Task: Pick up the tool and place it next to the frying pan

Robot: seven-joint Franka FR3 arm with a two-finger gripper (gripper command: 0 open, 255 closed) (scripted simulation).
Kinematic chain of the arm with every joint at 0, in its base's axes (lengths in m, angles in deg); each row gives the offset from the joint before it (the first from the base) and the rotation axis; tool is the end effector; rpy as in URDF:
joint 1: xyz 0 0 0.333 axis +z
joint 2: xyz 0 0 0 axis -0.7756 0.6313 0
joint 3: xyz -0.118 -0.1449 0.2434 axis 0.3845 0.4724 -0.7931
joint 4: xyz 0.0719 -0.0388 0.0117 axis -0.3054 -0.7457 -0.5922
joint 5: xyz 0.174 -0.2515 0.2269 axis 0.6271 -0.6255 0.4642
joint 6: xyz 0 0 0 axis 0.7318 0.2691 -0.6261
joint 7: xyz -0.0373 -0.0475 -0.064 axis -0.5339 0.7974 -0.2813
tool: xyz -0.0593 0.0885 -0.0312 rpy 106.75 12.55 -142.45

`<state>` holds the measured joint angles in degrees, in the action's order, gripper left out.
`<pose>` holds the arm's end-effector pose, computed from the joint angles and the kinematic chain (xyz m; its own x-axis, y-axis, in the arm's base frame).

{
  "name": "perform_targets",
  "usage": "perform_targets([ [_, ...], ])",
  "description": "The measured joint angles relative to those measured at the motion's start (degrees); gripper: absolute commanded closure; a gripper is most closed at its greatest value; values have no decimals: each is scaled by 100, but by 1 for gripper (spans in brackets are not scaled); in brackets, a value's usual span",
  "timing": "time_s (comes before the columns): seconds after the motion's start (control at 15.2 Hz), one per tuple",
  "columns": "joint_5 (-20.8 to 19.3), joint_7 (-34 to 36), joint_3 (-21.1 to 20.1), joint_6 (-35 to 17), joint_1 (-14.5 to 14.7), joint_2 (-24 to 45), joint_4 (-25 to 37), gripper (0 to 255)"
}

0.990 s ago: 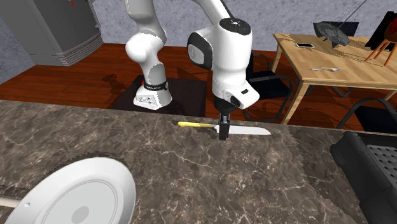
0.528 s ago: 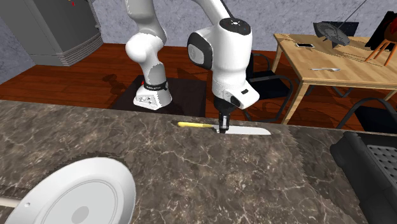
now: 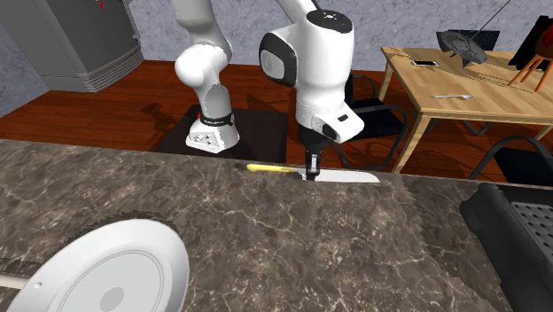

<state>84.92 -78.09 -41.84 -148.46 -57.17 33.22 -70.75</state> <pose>0.3651 -0.3177 0.3459 0.9989 0.0416 0.0228 0.0416 -0.9991 -0.0018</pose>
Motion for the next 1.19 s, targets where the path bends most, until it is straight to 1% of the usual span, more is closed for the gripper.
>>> perform_targets([
  [0.66, -330, 273, -112, 811, -33, -534, 351, 255],
  [1.19, -442, 368, -195, 1434, -47, -794, 744, 255],
])
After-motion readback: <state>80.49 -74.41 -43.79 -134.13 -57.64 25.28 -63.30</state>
